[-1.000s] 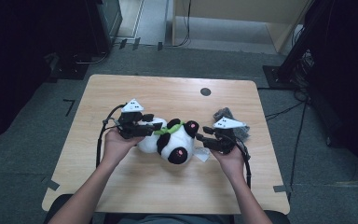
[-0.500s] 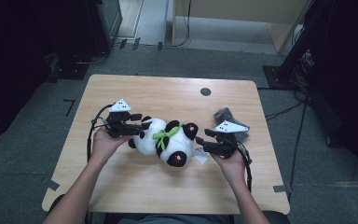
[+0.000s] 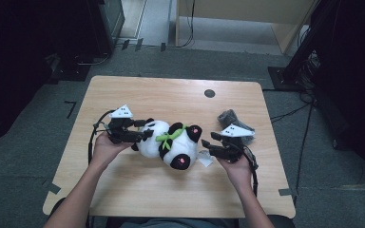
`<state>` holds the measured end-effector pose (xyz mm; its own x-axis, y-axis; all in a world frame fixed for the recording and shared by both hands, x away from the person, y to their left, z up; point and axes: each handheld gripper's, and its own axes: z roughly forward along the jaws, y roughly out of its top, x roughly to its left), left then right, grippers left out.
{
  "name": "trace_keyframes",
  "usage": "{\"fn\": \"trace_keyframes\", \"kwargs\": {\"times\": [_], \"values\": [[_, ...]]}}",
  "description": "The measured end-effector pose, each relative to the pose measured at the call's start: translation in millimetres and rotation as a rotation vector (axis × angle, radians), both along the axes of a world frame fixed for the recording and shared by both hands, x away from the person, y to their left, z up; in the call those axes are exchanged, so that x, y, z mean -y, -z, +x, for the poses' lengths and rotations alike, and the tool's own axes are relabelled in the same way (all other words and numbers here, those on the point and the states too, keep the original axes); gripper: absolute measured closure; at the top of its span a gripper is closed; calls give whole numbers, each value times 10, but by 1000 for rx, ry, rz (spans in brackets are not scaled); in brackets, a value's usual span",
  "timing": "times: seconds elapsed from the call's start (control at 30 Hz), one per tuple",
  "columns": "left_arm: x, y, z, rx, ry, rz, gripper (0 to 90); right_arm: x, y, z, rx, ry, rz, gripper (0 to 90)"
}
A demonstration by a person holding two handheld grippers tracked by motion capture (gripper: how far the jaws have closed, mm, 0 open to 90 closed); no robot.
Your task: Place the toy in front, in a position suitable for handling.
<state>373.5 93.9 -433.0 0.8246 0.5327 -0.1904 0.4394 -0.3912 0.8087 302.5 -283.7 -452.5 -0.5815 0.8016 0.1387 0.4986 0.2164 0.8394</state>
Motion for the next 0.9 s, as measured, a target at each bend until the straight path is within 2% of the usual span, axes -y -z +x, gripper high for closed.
{"fn": "trace_keyframes", "kwargs": {"times": [0.13,0.2,0.33,0.43,0.5,0.6,0.7,0.8,0.9], "values": [[-53,-1,-37,10,20,0,387,148,6,53,5,37,-8,469],[-79,0,-65,21,22,15,373,219,12,80,10,55,-17,466],[-125,9,-82,-8,56,9,351,342,13,118,11,86,-10,449],[-150,51,-116,-3,51,-8,348,442,13,163,4,110,-13,423],[-160,81,-127,-5,50,1,349,518,18,201,1,128,-8,407],[-172,103,-153,6,55,13,319,622,31,267,-12,142,1,378],[-183,153,-180,29,62,0,286,687,70,337,-11,158,-28,353],[-165,231,-164,28,71,15,230,734,125,426,-25,181,-49,345],[-154,287,-172,57,68,25,199,790,188,514,-45,198,-64,343]]}}
